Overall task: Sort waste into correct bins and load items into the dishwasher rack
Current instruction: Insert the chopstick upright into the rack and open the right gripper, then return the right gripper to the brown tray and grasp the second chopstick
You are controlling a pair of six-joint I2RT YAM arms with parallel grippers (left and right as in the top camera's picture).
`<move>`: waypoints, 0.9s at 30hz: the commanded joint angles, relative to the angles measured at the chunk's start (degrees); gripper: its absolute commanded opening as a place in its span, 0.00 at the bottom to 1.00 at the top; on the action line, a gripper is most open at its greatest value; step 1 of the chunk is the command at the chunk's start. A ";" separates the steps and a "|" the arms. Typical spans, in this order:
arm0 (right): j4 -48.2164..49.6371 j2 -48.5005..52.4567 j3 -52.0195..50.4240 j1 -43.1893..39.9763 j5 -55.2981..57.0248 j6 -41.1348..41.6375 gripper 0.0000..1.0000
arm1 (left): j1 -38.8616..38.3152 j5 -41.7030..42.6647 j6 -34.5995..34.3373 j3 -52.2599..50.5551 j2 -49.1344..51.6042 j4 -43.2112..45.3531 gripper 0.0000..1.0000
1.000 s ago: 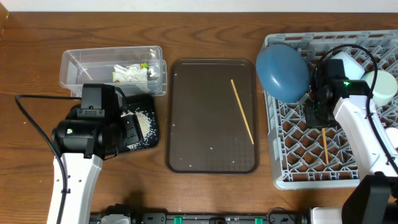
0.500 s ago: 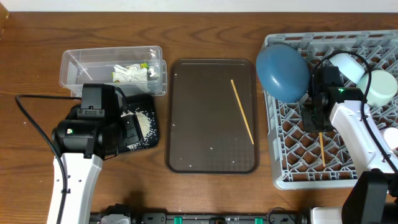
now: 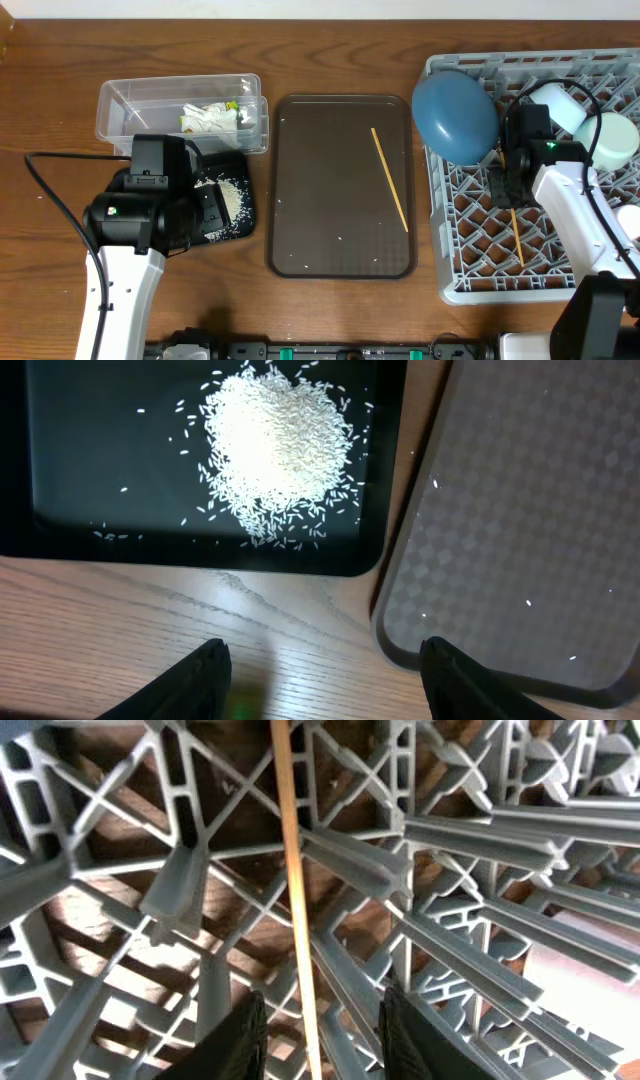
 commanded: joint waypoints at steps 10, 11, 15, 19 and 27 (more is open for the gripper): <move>0.46 -2.10 2.21 0.09 -12.09 0.83 0.32 | 0.35 -0.48 -0.13 -0.13 0.22 -0.11 0.64; 0.50 -3.04 3.02 0.13 -13.66 0.83 0.32 | 0.35 -0.48 -0.13 -0.13 0.22 -0.11 0.64; 2.27 -6.62 5.27 0.39 -22.27 2.29 0.34 | 0.35 -0.48 -0.13 -0.13 0.22 -0.09 0.64; 6.93 -9.88 5.35 3.15 -29.27 2.29 0.40 | 0.35 -0.48 -0.13 -0.13 0.22 -0.07 0.64; 10.67 -8.72 5.31 14.71 -29.14 2.29 0.44 | 0.35 -0.48 -0.13 -0.13 0.22 -0.07 0.64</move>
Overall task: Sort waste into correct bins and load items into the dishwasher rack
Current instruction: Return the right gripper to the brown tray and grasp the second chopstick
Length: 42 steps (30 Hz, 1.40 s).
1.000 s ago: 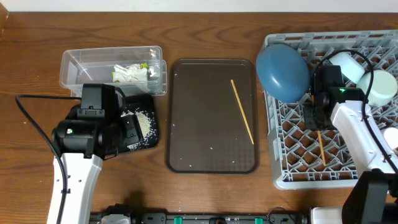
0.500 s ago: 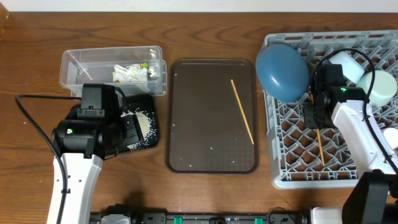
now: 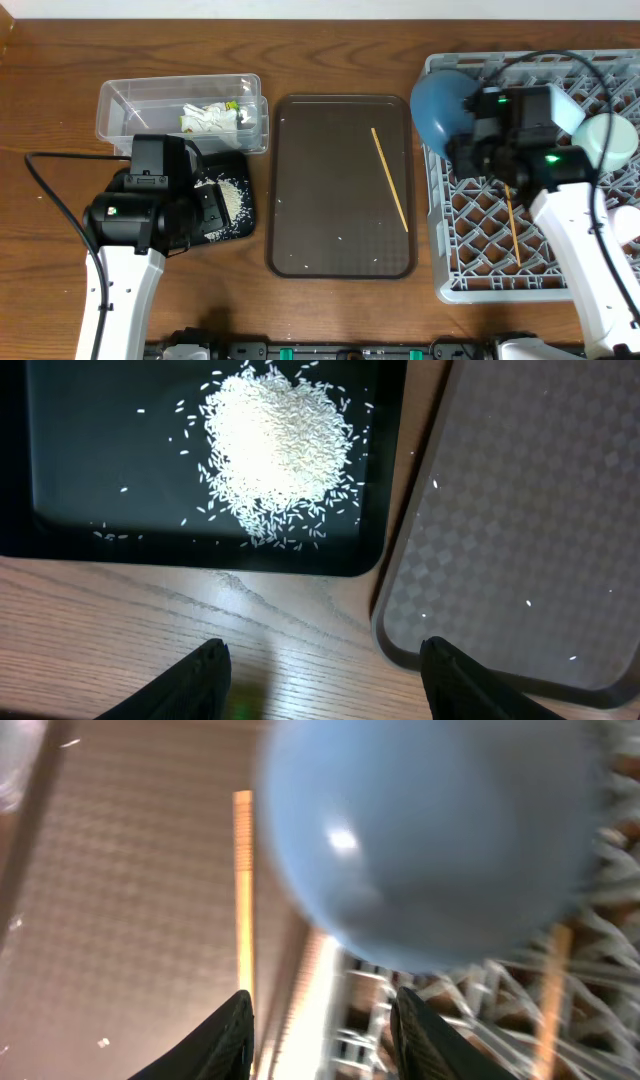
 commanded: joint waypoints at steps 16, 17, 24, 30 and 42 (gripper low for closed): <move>6.64 19.45 0.50 19.04 12.92 6.58 0.43 | 0.35 -0.48 -0.13 -0.13 0.22 -0.09 0.64; 6.95 20.46 0.50 19.41 12.98 6.58 0.43 | 0.35 -0.48 -0.13 -0.13 0.22 -0.09 0.64; 8.13 26.71 0.50 21.11 17.27 10.45 0.43 | 0.35 -0.48 -0.13 -0.13 0.22 -0.09 0.64; 8.28 29.88 0.50 21.16 17.16 10.86 0.42 | 0.35 -0.48 -0.13 -0.13 0.22 -0.09 0.64; 6.47 30.77 0.44 21.55 16.61 12.15 0.16 | 0.35 -0.48 -0.13 -0.13 0.22 -0.11 0.64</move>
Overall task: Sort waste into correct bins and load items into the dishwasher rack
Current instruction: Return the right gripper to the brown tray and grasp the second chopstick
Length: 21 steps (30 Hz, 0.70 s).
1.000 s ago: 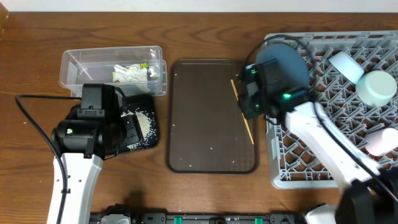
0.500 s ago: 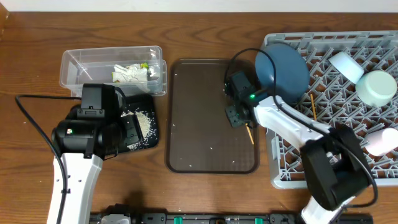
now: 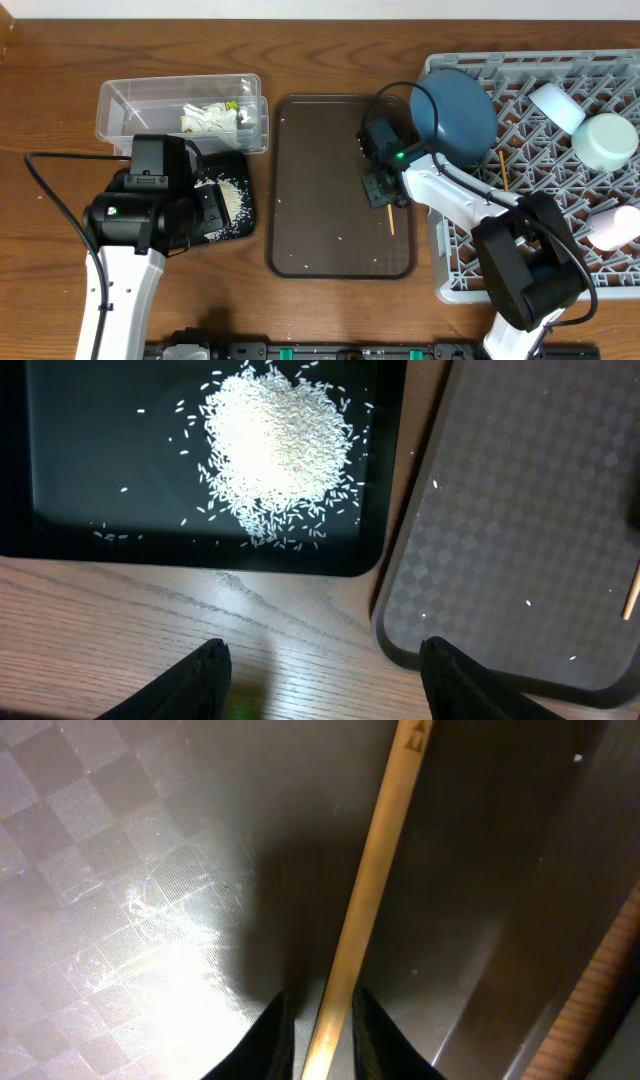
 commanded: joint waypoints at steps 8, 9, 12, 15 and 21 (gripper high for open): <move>-1.14 1.55 0.22 0.55 -4.28 0.68 0.08 | 0.35 -0.48 -0.13 -0.13 0.22 -0.09 0.64; -1.16 1.55 0.20 0.55 -4.70 0.68 0.06 | 0.35 -0.48 -0.13 -0.13 0.22 -0.09 0.64; -1.20 1.55 0.20 0.55 -5.09 0.72 0.02 | 0.35 -0.48 -0.13 -0.13 0.22 -0.09 0.64; -1.53 1.55 0.20 0.55 -5.07 2.25 0.01 | 0.35 -0.48 -0.13 -0.13 0.22 -0.09 0.64; -2.21 0.94 0.31 0.55 -6.23 3.21 0.01 | 0.35 -0.48 -0.13 -0.13 0.22 -0.09 0.64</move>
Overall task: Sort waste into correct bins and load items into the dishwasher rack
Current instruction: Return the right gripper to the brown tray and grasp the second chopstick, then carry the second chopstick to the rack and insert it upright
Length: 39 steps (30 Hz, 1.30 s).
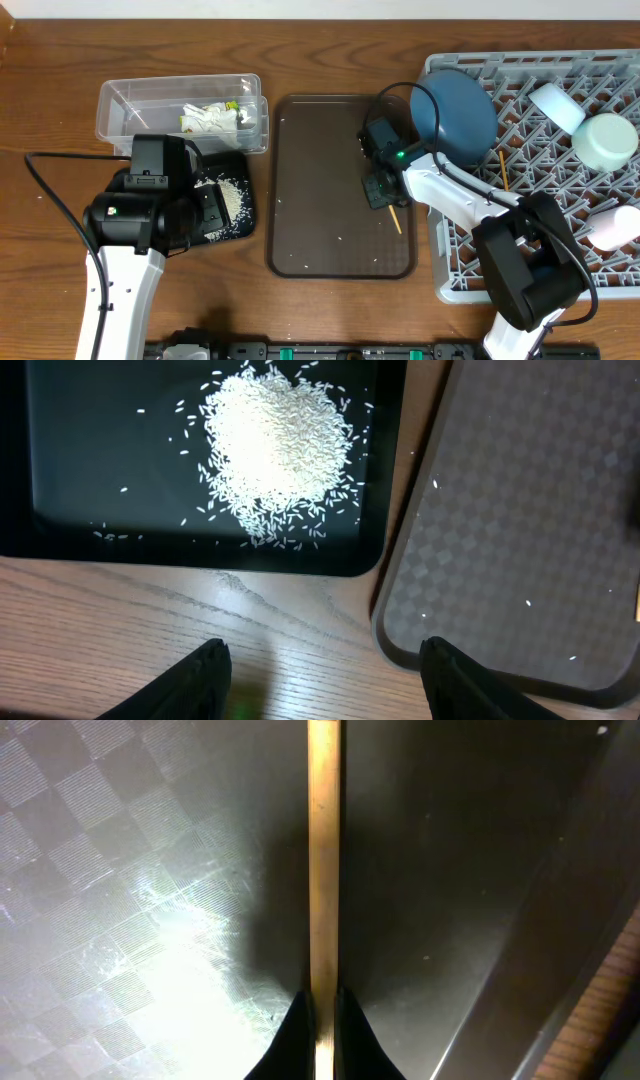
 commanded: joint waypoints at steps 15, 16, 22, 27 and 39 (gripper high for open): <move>-7.28 -19.02 3.41 -1.33 -3.50 1.46 0.01 | 0.35 -0.46 -0.13 -0.13 0.22 -0.09 0.64; -7.87 -20.39 3.41 -2.05 -3.10 1.49 0.01 | 0.35 -0.44 -0.13 -0.13 0.22 -0.09 0.64; -14.64 -26.91 3.41 -9.64 1.16 1.44 0.01 | 0.35 -0.46 -0.13 -0.13 0.22 -0.09 0.64; -19.10 -27.93 3.41 -17.99 1.09 -0.07 0.01 | 0.35 -0.46 -0.13 -0.13 0.22 -0.07 0.64; -23.08 -26.99 3.15 -30.42 1.16 -12.28 0.01 | 0.35 -0.46 -0.13 -0.13 0.22 -0.09 0.64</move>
